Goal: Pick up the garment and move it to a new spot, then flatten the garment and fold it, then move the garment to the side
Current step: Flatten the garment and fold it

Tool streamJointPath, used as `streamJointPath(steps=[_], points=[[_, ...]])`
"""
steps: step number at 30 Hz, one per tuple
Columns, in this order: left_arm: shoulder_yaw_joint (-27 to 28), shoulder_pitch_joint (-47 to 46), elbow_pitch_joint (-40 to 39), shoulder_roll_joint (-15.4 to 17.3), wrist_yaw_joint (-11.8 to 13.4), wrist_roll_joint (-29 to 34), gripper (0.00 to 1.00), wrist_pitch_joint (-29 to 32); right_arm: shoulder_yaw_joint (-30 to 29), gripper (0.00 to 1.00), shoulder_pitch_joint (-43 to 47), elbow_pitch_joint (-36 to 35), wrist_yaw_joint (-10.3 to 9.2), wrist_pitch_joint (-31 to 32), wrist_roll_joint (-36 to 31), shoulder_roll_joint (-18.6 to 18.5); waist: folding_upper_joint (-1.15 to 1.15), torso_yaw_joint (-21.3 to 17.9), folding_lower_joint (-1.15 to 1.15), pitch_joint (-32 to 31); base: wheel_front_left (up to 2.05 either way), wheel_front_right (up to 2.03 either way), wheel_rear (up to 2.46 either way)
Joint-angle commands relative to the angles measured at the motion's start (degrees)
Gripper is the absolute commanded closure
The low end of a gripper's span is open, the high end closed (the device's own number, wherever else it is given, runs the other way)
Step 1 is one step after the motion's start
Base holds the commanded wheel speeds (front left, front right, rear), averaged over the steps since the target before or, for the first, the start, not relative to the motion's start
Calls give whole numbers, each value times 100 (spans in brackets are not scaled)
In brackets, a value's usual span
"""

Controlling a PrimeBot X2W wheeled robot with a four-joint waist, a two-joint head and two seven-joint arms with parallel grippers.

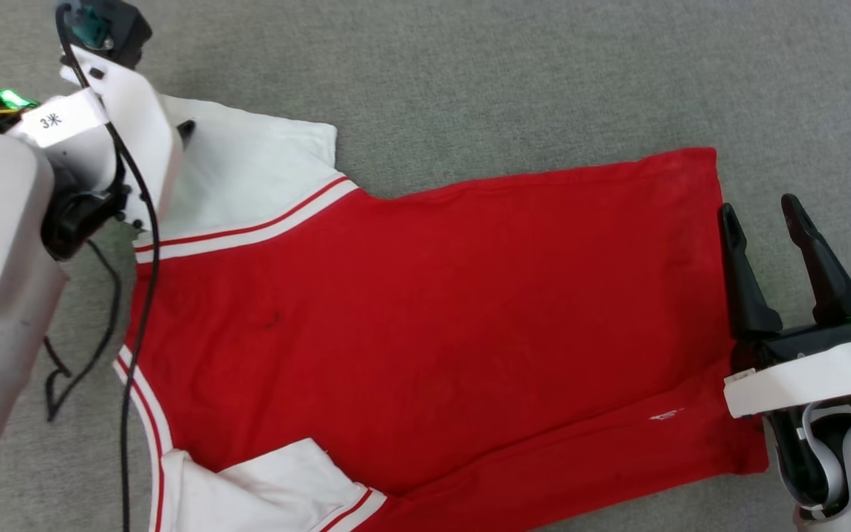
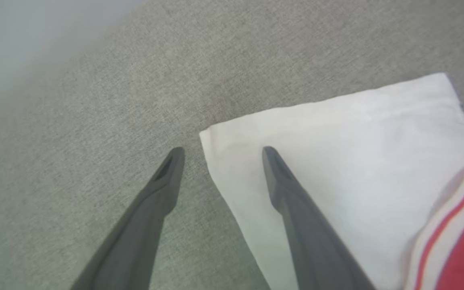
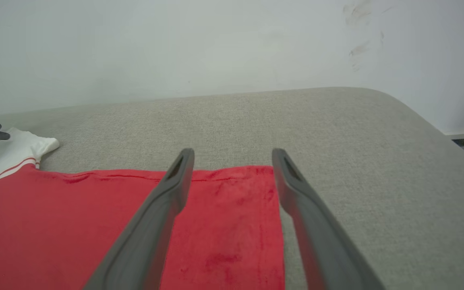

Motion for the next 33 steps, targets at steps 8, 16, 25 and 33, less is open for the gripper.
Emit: streamJointPath(steps=[8, 16, 25, 33], points=[[-179, -82, 553, 40, -7, -157, 55, 129, 68, 0, -149, 136, -7, -135, 24, 32, 0, -145, -1, 220, 0, 0, 0], [-362, -41, 525, 34, -2, -568, 100, -155, 63, 0, -149, 205, -7, -101, -34, -6, 0, -100, -1, 166, 0, 0, 0], [-143, 194, 614, -89, 33, -733, 100, -1309, 60, 0, 22, 349, -7, 148, -138, -161, 0, 101, -1, -425, 0, 0, 0], [-117, 876, -134, -50, 208, -828, 100, -1690, 6, 0, 120, 249, -7, 951, -176, -625, 0, 430, -1, -910, 0, 0, 0]])
